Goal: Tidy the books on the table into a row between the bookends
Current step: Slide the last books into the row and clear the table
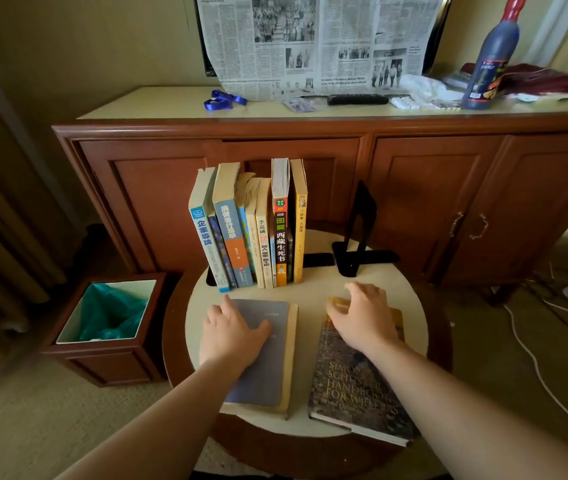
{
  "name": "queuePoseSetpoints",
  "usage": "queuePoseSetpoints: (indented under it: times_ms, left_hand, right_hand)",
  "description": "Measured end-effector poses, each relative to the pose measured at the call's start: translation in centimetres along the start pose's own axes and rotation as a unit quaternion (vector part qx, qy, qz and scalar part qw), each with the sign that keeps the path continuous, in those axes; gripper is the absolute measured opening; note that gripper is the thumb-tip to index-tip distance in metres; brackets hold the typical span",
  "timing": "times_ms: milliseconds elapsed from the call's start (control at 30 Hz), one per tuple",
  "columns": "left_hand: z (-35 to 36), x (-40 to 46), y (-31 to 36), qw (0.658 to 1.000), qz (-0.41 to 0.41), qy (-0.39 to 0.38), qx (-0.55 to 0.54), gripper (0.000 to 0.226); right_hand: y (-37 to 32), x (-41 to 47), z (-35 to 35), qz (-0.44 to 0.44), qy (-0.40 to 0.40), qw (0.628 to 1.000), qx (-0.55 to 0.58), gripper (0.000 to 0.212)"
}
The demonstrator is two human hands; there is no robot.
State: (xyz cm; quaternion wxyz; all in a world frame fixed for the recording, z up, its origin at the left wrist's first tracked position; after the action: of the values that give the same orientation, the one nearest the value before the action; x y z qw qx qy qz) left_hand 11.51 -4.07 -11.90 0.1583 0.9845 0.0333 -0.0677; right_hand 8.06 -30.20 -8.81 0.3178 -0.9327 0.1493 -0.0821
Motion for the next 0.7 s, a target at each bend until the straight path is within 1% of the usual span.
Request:
queuePoseSetpoints:
  times_ms: [67,100,133,200,267,333,367,433,500,533,600,667,700]
  left_hand:
    - [0.0,0.1,-0.5,0.997,-0.045,-0.049,0.024,0.112]
    - [-0.2,0.1,-0.7,0.995,-0.054,-0.072,0.036,0.110]
    - [-0.3,0.1,-0.8,0.994,-0.057,-0.090,0.035,0.104]
    - [-0.8,-0.1,-0.8,0.992,-0.060,-0.115,-0.008,0.080]
    - [-1.4,0.0,-0.5,0.989,-0.058,-0.118,-0.069,0.060]
    - [-1.8,-0.4,-0.3,0.978,-0.081,-0.136,-0.134,0.049]
    - [-1.7,-0.7,-0.5,0.964,-0.112,-0.158,-0.184,0.046]
    - [-1.4,-1.7,-0.8,0.919,-0.166,-0.211,-0.289,0.037]
    - [-1.5,-1.9,-1.2,0.881,-0.188,-0.233,-0.367,0.029]
    - [-1.7,-1.8,-1.3,0.864,-0.188,-0.241,-0.401,0.031]
    - [-2.9,-1.4,-0.9,0.848,-0.163,-0.253,-0.437,0.033]
    - [-4.8,-1.1,0.0,0.851,-0.126,-0.241,-0.450,0.031]
    - [-5.8,-0.8,0.5,0.859,-0.109,-0.225,-0.447,0.031]
  right_hand:
    - [0.3,-2.6,0.2,-0.050,0.003,0.999,-0.004,0.051]
    - [-0.2,-3.8,0.3,-0.078,-0.012,0.997,0.001,0.049]
    - [-1.2,-4.9,0.6,-0.108,-0.036,0.994,0.003,0.047]
    - [-3.5,-6.7,1.8,-0.144,-0.094,0.985,-0.009,0.048]
    - [-4.9,-7.6,3.5,-0.139,-0.136,0.980,-0.036,0.051]
    - [-5.1,-7.4,5.2,-0.115,-0.146,0.982,-0.042,0.053]
    - [-5.0,-7.1,5.7,-0.104,-0.145,0.984,-0.032,0.054]
    - [-4.6,-6.5,6.2,-0.092,-0.143,0.985,-0.006,0.055]
    - [-4.1,-6.0,6.4,-0.082,-0.145,0.986,0.023,0.055]
    - [-4.0,-5.8,6.5,-0.075,-0.148,0.986,0.035,0.056]
    - [-3.9,-5.5,6.6,-0.060,-0.158,0.983,0.067,0.060]
    - [-4.8,-5.2,6.3,-0.065,-0.156,0.980,0.105,0.063]
    - [-5.5,-5.1,5.9,-0.073,-0.146,0.979,0.119,0.064]
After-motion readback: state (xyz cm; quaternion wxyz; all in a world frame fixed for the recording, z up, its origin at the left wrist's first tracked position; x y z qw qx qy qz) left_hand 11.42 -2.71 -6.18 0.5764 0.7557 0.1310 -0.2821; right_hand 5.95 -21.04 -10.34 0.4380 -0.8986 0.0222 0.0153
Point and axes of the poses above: each hand's wrist, its own x-axis towards the middle knuckle, its own z-axis out of the palm, y = z × x, the point moved 6 cm from there along x, towards the middle knuckle, and after that the axes turned 12 degrees about x, right-handed, at the moved point
